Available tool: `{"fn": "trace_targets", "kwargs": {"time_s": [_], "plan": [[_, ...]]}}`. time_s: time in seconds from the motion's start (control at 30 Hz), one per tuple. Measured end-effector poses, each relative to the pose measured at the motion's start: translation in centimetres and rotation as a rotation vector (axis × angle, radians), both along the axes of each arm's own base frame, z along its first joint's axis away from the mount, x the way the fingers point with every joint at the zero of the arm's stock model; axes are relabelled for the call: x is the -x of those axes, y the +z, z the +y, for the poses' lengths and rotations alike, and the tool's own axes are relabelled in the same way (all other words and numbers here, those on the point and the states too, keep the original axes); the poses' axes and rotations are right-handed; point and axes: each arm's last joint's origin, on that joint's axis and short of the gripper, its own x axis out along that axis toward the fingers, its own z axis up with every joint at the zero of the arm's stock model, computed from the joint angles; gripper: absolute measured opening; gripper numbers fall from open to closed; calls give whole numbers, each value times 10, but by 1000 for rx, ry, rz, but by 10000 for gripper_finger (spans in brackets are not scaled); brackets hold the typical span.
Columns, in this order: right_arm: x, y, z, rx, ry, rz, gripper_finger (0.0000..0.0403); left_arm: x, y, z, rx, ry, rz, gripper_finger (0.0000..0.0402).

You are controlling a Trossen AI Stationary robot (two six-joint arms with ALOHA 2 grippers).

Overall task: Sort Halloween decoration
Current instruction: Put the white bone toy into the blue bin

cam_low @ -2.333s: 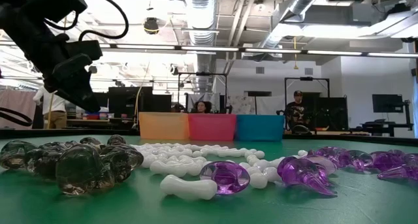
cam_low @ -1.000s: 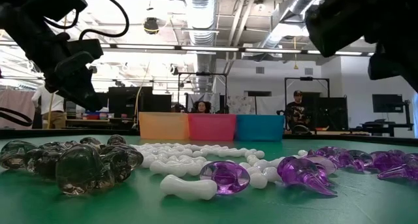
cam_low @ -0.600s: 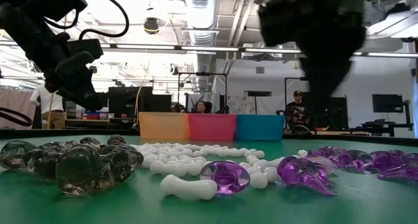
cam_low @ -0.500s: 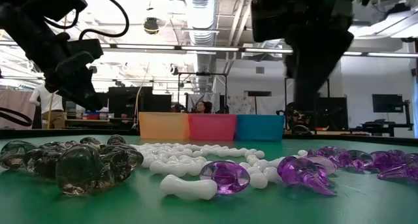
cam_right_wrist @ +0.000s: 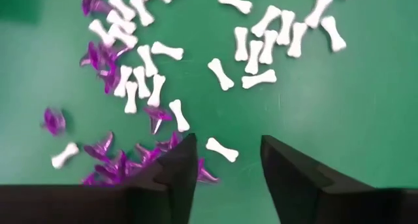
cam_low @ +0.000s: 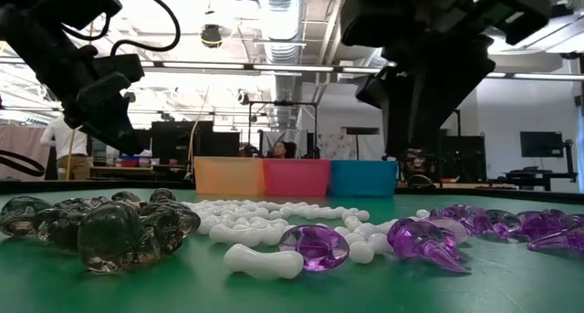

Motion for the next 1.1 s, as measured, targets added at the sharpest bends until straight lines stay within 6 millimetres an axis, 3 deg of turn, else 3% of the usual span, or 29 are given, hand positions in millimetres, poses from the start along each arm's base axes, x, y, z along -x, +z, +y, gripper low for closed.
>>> {"fn": "trace_targets", "kwargs": {"time_s": [0.13,0.43,0.87,1.1], "plan": [[0,0,2,41,122,-27,218,0,0,0,-4,3,0,179],[0,0,2,50,154,-41,191,0,0,1,-16,13,-2,179],[-4,-25,12,147,309,5,193,0,0,1,-23,10,2,179],[-5,-25,12,171,346,2,193,0,1,1,-39,22,-1,179]]}}
